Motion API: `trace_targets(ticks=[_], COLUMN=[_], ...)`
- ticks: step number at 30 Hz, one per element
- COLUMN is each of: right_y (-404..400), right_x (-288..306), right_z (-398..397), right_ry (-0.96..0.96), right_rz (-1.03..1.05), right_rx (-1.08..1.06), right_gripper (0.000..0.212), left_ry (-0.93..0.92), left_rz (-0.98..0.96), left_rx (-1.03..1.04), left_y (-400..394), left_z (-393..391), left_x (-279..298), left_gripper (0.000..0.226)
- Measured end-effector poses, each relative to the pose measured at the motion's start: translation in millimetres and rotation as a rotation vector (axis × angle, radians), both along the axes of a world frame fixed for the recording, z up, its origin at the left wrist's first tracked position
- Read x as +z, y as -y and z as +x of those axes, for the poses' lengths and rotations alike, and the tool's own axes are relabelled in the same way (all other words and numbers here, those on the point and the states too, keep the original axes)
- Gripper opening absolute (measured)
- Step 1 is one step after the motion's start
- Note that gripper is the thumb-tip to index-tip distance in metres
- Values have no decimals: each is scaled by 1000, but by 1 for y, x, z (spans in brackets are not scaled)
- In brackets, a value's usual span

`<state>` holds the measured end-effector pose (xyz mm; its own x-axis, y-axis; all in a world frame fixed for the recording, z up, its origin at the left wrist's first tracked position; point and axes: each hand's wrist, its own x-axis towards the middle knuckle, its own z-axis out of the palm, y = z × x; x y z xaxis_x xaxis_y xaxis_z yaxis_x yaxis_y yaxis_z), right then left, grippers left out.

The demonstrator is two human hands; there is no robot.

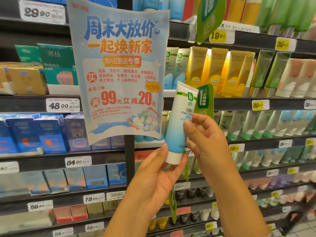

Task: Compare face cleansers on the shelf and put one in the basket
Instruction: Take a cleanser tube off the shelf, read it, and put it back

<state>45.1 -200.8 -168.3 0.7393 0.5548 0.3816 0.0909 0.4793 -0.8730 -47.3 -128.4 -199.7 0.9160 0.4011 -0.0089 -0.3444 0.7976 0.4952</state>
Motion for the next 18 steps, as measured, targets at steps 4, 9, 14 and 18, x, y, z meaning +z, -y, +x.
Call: trace_targets(ticks=[4,9,14,18], right_y=[-1,-2,-3,-1], right_x=[-1,-5,-5,-6], right_z=[-2,1,2,2], right_ry=[17,-15,-149,-154], right_rz=[-57,-61,89,86], right_rx=[11,11,174,198], right_gripper=[47,46,33,31], left_ry=[-74,-115,-46,-26], left_rz=[83,115,-80,-33], left_rx=[128,130,24,-31], left_y=[0,-1,-1,0], left_z=[3,0,-4,-5], left_x=[-2,0,4,3], left_gripper=[43,37,31,24])
